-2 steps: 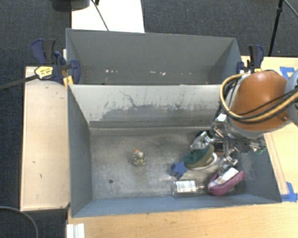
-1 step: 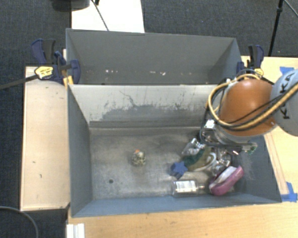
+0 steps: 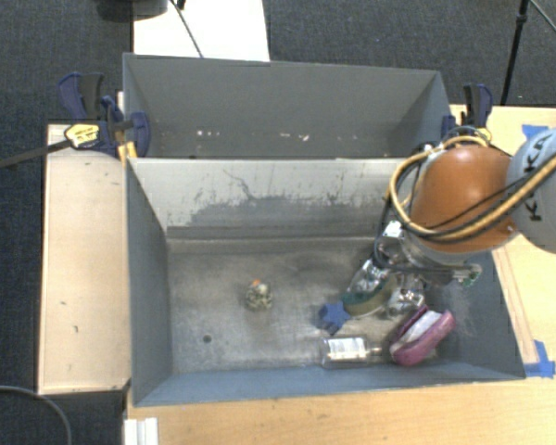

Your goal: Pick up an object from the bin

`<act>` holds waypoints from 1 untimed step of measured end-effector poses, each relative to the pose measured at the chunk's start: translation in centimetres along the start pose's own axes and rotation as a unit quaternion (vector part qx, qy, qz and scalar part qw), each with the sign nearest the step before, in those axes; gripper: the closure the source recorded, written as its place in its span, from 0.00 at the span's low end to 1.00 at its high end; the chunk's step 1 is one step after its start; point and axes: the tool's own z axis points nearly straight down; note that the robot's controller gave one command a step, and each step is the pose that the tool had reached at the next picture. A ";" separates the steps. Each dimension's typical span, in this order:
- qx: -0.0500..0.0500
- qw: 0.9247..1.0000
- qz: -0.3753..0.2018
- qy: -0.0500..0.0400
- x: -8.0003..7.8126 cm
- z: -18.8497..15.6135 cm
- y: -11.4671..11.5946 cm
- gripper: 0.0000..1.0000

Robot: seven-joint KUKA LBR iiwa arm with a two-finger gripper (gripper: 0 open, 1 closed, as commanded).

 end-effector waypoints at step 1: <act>-0.001 0.999 -0.048 0.001 2.5 -14.8 0.7 1.00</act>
Offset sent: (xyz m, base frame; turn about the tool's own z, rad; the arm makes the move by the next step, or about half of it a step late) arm -0.0246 -0.0138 0.1437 -0.1002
